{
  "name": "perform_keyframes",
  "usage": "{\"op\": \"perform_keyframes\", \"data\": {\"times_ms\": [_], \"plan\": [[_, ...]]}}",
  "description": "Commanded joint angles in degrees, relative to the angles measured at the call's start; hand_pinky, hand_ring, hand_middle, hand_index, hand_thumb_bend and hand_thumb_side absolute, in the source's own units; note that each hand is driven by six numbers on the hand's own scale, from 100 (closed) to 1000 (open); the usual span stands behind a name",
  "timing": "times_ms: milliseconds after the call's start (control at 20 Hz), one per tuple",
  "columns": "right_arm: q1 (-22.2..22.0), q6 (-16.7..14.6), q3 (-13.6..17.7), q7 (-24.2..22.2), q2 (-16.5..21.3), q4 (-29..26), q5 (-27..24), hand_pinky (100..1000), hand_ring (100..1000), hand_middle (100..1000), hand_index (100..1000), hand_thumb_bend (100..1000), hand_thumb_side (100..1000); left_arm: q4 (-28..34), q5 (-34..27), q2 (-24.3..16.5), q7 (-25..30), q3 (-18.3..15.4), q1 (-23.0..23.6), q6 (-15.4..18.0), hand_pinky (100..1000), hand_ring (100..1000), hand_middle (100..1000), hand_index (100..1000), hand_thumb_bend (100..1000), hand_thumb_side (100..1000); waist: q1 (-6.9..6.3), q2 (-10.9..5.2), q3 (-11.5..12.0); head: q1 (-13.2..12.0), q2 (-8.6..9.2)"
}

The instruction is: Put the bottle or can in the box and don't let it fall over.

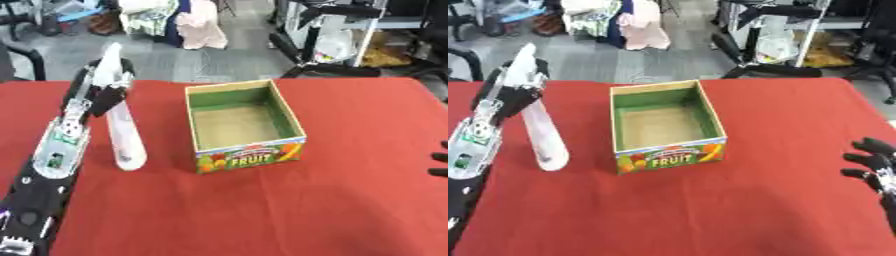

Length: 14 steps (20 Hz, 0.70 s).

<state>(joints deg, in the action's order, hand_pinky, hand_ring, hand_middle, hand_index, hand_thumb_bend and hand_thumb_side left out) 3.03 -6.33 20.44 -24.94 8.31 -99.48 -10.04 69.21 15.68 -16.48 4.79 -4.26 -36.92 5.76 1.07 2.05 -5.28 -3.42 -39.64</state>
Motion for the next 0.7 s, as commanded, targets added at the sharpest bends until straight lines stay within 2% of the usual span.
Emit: {"op": "perform_keyframes", "data": {"times_ms": [50,400,700], "plan": [[0.68,-0.05,0.1,-0.06,0.74,-0.51,-0.34,689,784,797,850,100,509,0.41,-1.85,-1.44,0.48,0.23,-1.65,0.71,383,1000,487,631,100,618,-0.02,-0.71,-0.08,0.03,0.66],[0.69,-0.04,0.08,-0.03,0.77,-0.45,-0.36,690,784,796,850,100,508,0.12,-3.92,-1.69,1.46,0.58,-2.05,1.71,254,878,317,497,100,672,-0.01,-0.71,-0.16,0.09,0.63],[0.73,0.0,0.04,-0.02,0.78,-0.45,-0.41,690,784,796,850,100,508,0.73,-4.89,-2.21,1.38,0.95,-2.78,2.56,236,826,277,468,100,672,-0.02,-0.72,-0.25,0.18,0.66]]}}
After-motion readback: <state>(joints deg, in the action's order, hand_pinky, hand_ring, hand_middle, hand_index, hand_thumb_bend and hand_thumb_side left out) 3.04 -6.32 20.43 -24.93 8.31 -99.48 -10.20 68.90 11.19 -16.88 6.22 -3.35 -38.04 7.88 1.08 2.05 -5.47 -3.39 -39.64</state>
